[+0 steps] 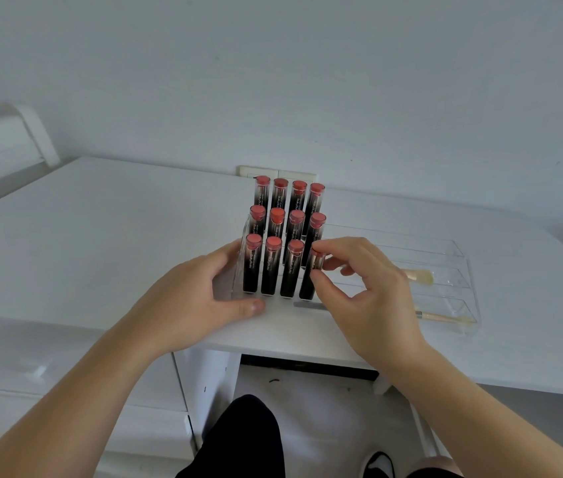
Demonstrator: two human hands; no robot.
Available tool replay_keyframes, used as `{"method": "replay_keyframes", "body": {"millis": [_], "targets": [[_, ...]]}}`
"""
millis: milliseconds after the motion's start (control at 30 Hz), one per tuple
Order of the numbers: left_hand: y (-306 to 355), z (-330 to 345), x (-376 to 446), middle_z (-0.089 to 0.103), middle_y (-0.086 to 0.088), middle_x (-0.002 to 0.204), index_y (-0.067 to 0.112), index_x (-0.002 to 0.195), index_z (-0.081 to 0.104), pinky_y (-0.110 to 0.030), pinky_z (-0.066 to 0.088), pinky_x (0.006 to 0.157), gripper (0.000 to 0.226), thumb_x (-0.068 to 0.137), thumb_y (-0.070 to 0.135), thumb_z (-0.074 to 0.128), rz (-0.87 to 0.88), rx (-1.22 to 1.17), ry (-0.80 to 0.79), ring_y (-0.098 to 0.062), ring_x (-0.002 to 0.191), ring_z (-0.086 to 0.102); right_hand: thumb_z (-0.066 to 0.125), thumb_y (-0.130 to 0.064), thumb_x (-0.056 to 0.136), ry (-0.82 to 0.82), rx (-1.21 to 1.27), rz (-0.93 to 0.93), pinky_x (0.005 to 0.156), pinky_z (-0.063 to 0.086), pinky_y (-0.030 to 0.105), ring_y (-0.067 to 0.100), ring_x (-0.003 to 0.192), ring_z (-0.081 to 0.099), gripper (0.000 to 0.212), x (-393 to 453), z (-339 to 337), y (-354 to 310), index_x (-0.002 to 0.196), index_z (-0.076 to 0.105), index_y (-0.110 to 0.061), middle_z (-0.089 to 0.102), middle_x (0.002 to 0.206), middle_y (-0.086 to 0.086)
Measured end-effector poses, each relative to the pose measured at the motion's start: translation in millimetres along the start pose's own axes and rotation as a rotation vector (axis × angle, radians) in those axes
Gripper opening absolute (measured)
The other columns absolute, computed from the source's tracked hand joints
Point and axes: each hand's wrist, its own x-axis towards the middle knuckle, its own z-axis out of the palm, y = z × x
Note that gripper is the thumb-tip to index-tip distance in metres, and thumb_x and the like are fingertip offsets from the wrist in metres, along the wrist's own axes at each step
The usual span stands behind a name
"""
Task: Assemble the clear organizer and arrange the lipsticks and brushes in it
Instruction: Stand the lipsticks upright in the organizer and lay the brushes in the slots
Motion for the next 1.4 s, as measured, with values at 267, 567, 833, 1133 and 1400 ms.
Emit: {"method": "replay_keyframes", "body": {"millis": [267, 567, 833, 1133, 1400], "targets": [[1.5, -0.4, -0.3, 0.048, 0.05, 0.135, 0.084, 0.129, 0.026, -0.026, 0.045, 0.101, 0.076, 0.065, 0.079, 0.067, 0.01, -0.003, 0.006, 0.013, 0.129, 0.049, 0.074, -0.001, 0.084, 0.005, -0.013, -0.005, 0.077, 0.05, 0.022, 0.009, 0.092, 0.064, 0.036, -0.3, 1.4, 2.0, 0.115, 0.071, -0.02, 0.069, 0.095, -0.007], [1.8, -1.1, -0.5, 0.044, 0.055, 0.133, 0.086, 0.125, 0.023, -0.026, 0.044, 0.103, 0.076, 0.064, 0.079, 0.067, 0.02, 0.004, 0.009, 0.015, 0.13, 0.046, 0.074, -0.002, 0.084, 0.012, -0.032, 0.012, 0.08, 0.042, 0.007, -0.003, 0.093, 0.059, 0.038, -1.9, 0.9, 0.9, 0.114, 0.07, -0.024, 0.067, 0.093, -0.015], [1.4, -1.0, -0.8, 0.041, 0.059, 0.13, 0.087, 0.127, 0.022, -0.022, 0.041, 0.099, 0.077, 0.064, 0.079, 0.066, 0.025, -0.005, 0.005, 0.021, 0.127, 0.043, 0.074, -0.001, 0.084, 0.006, -0.016, 0.019, 0.08, 0.044, 0.011, 0.001, 0.092, 0.059, 0.038, -1.6, 1.4, -0.4, 0.114, 0.07, -0.024, 0.067, 0.095, -0.017], [2.6, -1.4, -1.2, 0.038, 0.064, 0.126, 0.088, 0.124, 0.022, -0.019, 0.04, 0.096, 0.074, 0.065, 0.079, 0.066, 0.026, 0.006, -0.002, 0.025, 0.125, 0.039, 0.075, 0.001, 0.081, 0.016, 0.0, 0.032, 0.082, 0.039, 0.005, -0.005, 0.09, 0.06, 0.044, -2.3, 0.1, -4.7, 0.117, 0.067, -0.023, 0.065, 0.095, -0.022], [2.5, -1.1, -1.2, 0.037, 0.064, 0.125, 0.088, 0.124, 0.022, -0.019, 0.041, 0.095, 0.074, 0.064, 0.081, 0.065, 0.03, 0.014, -0.001, 0.029, 0.122, 0.038, 0.078, -0.005, 0.083, 0.013, 0.024, 0.029, 0.084, 0.05, 0.019, 0.009, 0.094, 0.065, 0.051, -2.7, -7.4, -4.1, 0.122, 0.06, -0.031, 0.07, 0.104, -0.01]]}}
